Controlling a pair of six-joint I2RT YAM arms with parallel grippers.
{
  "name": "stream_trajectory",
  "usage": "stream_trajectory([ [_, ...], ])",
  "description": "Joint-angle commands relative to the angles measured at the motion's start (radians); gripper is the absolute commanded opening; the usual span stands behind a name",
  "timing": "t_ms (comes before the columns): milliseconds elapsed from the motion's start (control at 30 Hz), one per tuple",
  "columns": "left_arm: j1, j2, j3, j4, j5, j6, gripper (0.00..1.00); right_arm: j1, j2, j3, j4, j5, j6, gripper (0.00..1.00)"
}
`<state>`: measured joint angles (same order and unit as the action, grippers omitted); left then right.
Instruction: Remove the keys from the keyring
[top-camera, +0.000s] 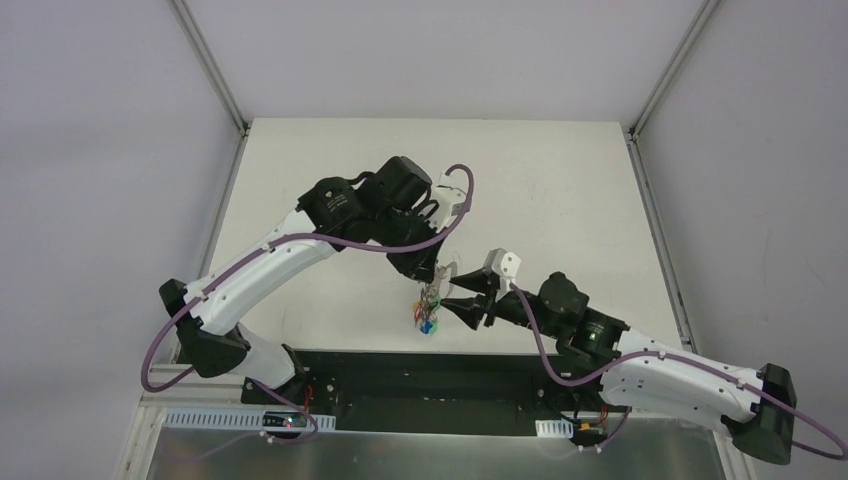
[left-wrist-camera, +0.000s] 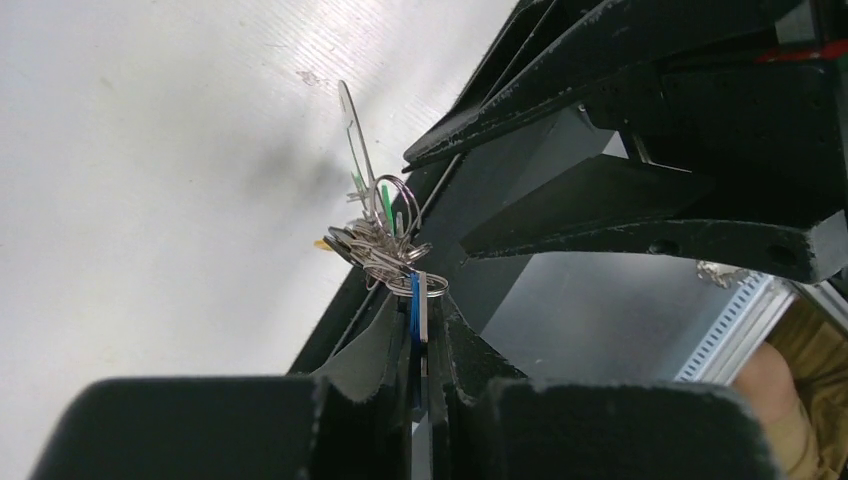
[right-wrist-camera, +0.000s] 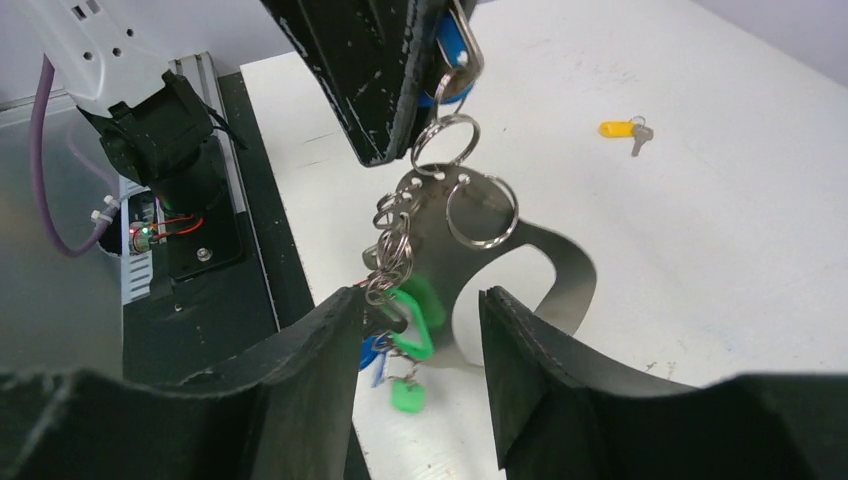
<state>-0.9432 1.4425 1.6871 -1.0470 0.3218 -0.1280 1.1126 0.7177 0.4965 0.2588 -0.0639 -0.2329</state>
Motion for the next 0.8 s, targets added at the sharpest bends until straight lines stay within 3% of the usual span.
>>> stream_trajectory([
  [0,-0.004,0.019,0.056,0.000,0.076,-0.082,0.00,0.004,-0.054,-0.035,0.201,-0.051,-0.094,0.51],
  [233,-0.005,0.045,0.079,0.000,0.132,-0.120,0.00,0.003,-0.051,-0.039,0.285,-0.126,-0.144,0.47],
  [767,-0.003,0.032,0.084,0.000,0.260,-0.152,0.00,0.003,-0.016,-0.027,0.300,-0.093,-0.234,0.42],
])
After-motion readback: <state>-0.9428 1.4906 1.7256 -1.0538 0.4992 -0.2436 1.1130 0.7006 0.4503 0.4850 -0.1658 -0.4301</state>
